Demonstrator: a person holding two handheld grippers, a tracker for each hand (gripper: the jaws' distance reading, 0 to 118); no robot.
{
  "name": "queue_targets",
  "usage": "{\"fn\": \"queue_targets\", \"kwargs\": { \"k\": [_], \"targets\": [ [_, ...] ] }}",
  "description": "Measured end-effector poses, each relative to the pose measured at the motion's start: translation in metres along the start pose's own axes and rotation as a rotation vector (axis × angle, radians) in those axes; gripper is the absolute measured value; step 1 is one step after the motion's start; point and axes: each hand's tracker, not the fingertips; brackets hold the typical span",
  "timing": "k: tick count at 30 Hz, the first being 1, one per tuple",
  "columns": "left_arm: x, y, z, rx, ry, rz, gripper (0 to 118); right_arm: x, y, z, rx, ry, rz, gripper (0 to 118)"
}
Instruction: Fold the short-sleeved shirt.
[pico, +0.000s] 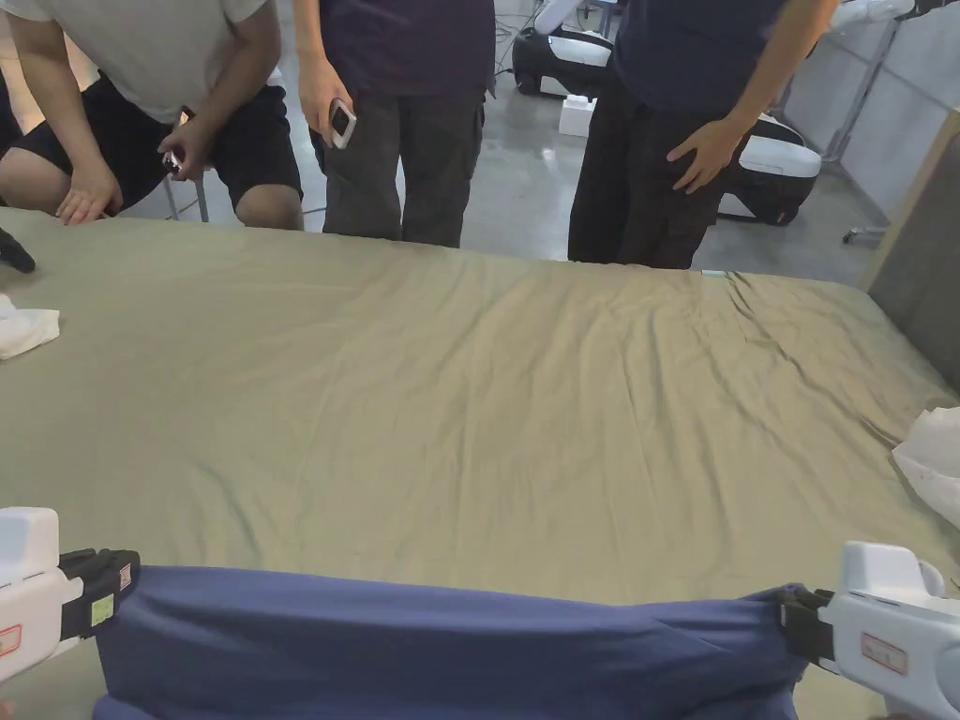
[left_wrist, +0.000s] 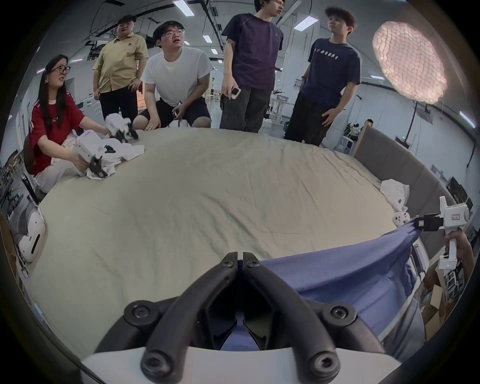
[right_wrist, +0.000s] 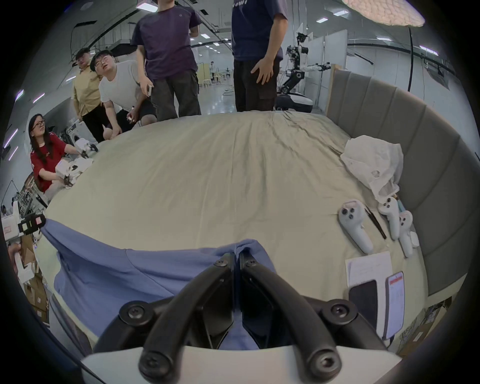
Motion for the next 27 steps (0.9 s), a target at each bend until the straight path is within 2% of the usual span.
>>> {"fn": "queue_targets", "kwargs": {
  "k": [6,12,21,27],
  "targets": [
    [0.002,-0.045,0.036,-0.017,-0.008,-0.005,0,-0.005,-0.055,0.038,-0.037,-0.011,0.050,0],
    [0.000,-0.097,0.049,-0.106,0.011,-0.014,0,-0.010,-0.108,0.047,-0.143,-0.058,0.104,0],
    [-0.009,-0.150,0.013,-0.281,0.081,-0.118,0,-0.020,-0.161,0.014,-0.261,-0.094,0.132,1],
    [-0.009,-0.154,0.005,-0.272,0.101,-0.108,1,-0.019,-0.165,0.006,-0.252,-0.107,0.119,3]
  ]
}}
